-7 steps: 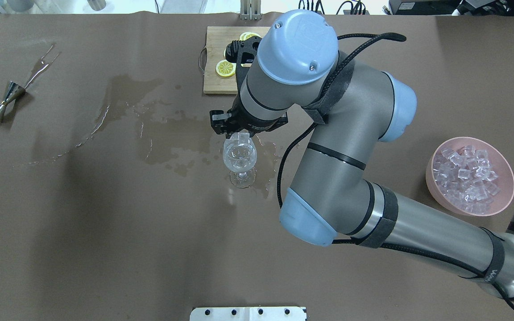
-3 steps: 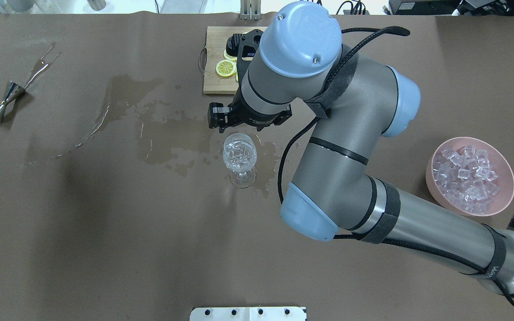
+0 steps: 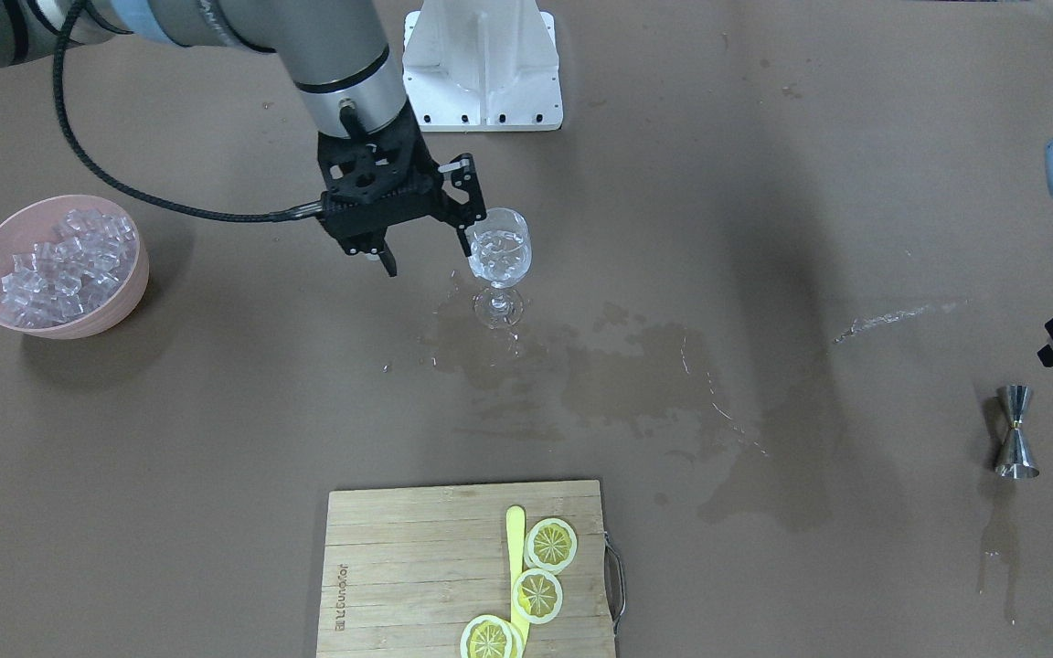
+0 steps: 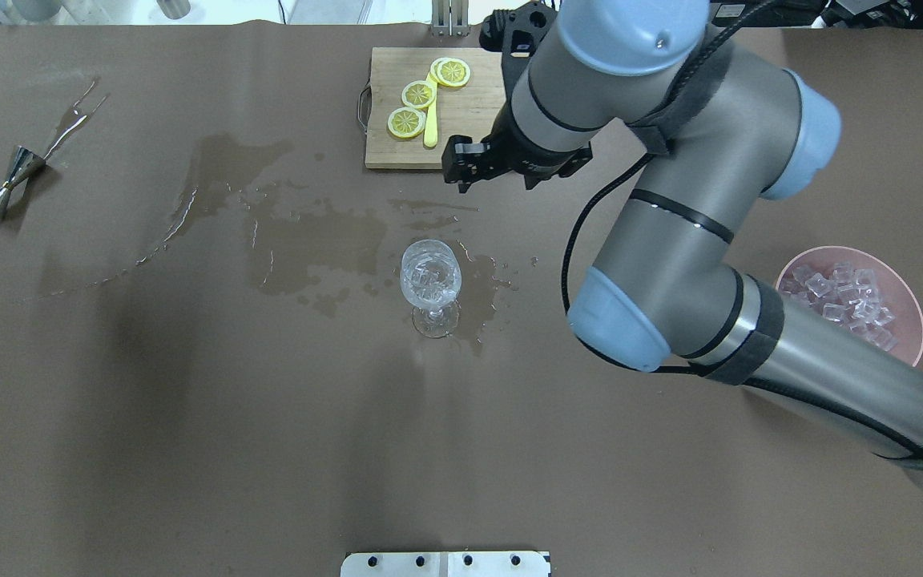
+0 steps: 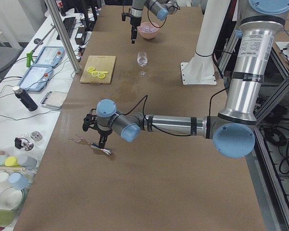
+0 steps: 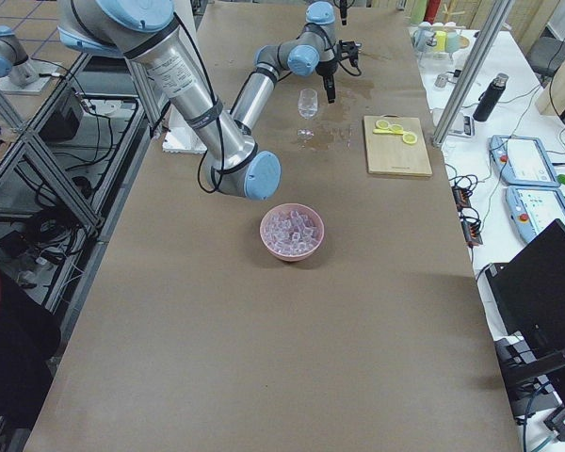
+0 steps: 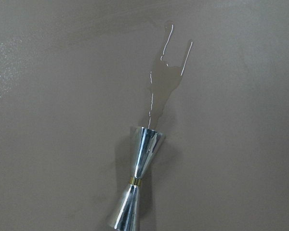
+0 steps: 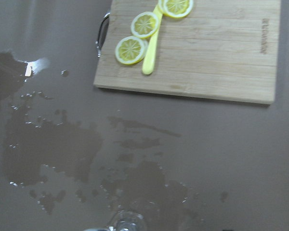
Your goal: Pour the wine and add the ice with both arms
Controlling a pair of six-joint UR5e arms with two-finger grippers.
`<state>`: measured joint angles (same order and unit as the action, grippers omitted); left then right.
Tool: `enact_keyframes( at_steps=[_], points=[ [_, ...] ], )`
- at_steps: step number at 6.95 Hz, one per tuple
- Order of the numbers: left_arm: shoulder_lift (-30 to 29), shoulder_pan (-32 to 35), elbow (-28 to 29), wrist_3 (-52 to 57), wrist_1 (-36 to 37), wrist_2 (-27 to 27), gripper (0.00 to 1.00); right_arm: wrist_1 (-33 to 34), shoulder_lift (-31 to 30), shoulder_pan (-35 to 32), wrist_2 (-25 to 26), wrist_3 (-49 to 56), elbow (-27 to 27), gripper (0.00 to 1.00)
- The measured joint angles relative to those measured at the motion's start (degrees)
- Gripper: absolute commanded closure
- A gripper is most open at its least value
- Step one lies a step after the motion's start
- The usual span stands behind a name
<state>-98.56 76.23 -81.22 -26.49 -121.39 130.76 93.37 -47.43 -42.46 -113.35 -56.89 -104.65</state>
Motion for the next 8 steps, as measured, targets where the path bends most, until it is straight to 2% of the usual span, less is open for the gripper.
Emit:
enact_keyframes(
  at_steps=[4,6,8],
  points=[
    [2.3,2.0,-3.5,2.1,5.1,2.4,0.03,0.1,-18.9,-9.9,-5.2,10.0,-11.1,0.04],
    [6.3,2.0,-8.6,2.3,5.6,3.0,0.03,0.0,-26.5,-16.4,-7.1,20.1,-11.7,0.03],
    [10.1,2.0,-12.7,4.0,6.0,3.3,0.03,-0.2,-30.8,-24.9,-12.6,30.0,-8.0,0.01]
  ],
)
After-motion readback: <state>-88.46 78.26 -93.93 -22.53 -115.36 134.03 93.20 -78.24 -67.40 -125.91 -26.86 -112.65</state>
